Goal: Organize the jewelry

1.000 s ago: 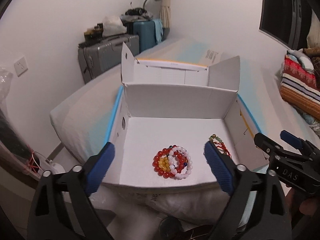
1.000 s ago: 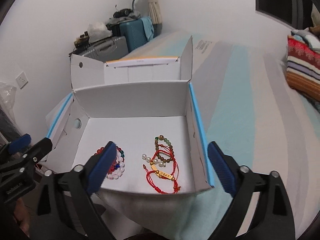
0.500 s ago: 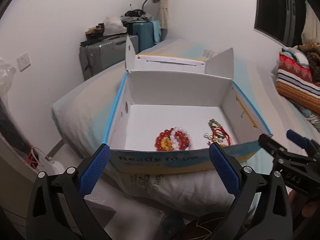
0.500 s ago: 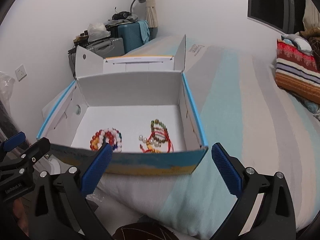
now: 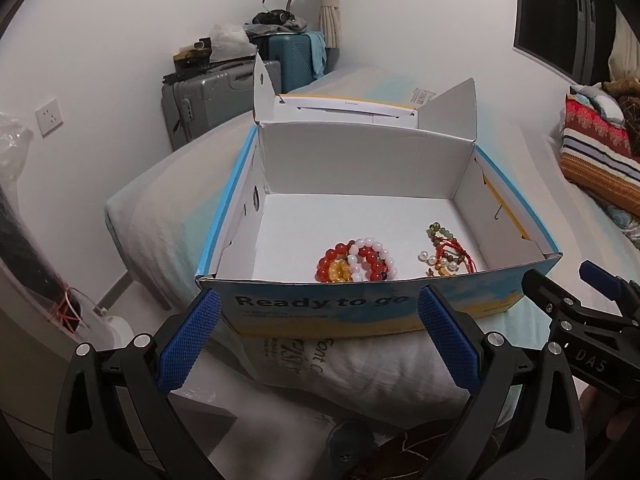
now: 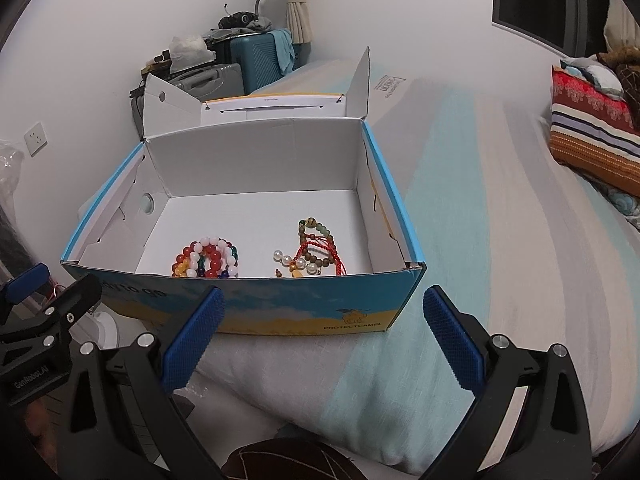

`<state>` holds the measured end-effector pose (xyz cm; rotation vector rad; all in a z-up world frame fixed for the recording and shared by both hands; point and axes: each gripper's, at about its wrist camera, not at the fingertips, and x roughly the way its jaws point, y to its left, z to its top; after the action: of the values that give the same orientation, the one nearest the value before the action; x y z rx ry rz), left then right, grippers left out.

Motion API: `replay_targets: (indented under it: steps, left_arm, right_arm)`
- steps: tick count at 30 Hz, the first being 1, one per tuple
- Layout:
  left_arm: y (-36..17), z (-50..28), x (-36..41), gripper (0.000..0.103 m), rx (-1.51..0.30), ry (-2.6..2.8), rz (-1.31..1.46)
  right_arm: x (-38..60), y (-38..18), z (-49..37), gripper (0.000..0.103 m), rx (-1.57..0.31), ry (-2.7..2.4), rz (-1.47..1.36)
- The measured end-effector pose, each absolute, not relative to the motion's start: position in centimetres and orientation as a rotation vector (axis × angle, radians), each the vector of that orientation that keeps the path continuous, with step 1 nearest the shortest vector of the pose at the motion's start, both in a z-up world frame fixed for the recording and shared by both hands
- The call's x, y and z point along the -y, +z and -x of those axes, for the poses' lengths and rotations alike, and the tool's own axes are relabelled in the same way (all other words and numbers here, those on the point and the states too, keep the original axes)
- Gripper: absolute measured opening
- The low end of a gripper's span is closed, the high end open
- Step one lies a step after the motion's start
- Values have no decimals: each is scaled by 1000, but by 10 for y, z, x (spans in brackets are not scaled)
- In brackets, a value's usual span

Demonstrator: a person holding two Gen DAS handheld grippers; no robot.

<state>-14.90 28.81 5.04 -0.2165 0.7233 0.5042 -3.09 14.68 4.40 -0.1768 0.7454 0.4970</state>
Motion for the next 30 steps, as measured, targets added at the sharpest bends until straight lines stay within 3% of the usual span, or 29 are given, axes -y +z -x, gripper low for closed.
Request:
replay_targets:
  steps: [30]
  left_arm:
    - [47,144,-287,97,-736,511,202]
  right_arm:
    - [-146,41,29,95,-757,493,185]
